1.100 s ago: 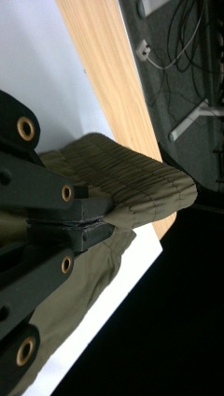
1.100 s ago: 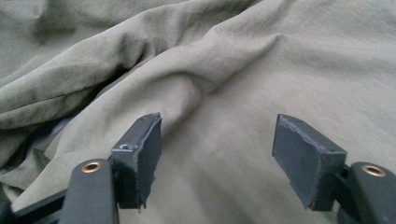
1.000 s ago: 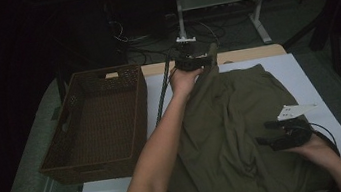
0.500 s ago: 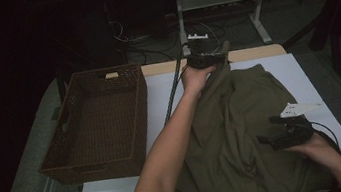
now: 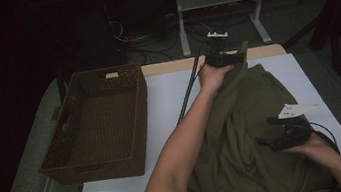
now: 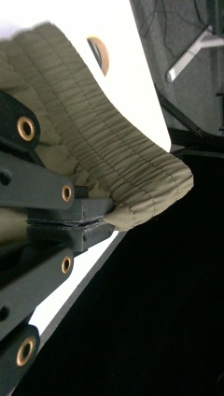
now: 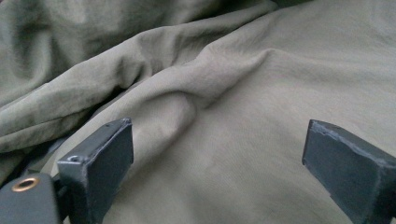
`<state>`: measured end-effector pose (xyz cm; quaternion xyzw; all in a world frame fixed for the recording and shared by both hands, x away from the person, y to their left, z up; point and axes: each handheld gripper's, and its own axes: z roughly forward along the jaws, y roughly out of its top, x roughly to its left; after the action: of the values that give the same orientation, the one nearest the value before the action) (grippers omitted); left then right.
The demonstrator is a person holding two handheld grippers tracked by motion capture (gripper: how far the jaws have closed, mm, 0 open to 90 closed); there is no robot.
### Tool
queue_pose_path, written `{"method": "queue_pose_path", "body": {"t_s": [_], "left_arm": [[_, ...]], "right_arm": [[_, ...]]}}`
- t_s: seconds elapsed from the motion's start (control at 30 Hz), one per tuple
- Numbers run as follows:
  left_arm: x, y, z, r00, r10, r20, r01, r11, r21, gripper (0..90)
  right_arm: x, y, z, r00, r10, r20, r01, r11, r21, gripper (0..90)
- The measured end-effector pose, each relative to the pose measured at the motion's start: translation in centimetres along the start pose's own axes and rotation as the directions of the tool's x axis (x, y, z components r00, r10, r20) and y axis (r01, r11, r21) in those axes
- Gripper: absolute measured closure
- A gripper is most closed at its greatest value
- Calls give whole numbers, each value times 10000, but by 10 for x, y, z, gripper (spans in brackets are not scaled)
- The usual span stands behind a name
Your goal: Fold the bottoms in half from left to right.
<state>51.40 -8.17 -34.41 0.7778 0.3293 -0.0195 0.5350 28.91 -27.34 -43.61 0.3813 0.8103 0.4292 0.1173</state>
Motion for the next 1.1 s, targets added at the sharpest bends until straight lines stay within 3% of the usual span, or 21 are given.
{"method": "queue_pose_path", "body": {"t_s": [0.33,0.43,0.47,0.53,0.63,0.87,1.03,1.1], "left_arm": [[-4,-13,37,9997,178,181,-187,9986,487,863],[-1,-16,41,9994,190,283,-207,9977,638,728],[0,-19,42,9992,369,163,-380,9966,734,680],[3,-20,38,9990,438,104,-444,9964,719,606],[6,-21,29,9985,539,124,-548,9949,844,564],[7,-28,8,9968,791,141,-801,9922,955,541],[3,-40,-9,9941,1058,241,-1079,9871,1182,542],[0,-48,-16,9913,1286,290,-1314,9818,1370,547]], "right_arm": [[0,0,0,9999,-14,-120,14,10000,-4,103],[0,0,0,9999,-14,-152,14,10000,14,105],[0,0,0,9999,-4,-150,4,10000,17,105],[0,-1,0,9999,3,-145,-3,10000,4,105],[-1,-1,1,9999,18,-161,-18,10000,32,105],[-1,-1,2,9999,-18,-126,19,10000,97,107],[0,-1,3,9999,-34,-101,36,9998,213,116],[0,-1,3,9999,-58,-87,60,9997,233,116]]}}
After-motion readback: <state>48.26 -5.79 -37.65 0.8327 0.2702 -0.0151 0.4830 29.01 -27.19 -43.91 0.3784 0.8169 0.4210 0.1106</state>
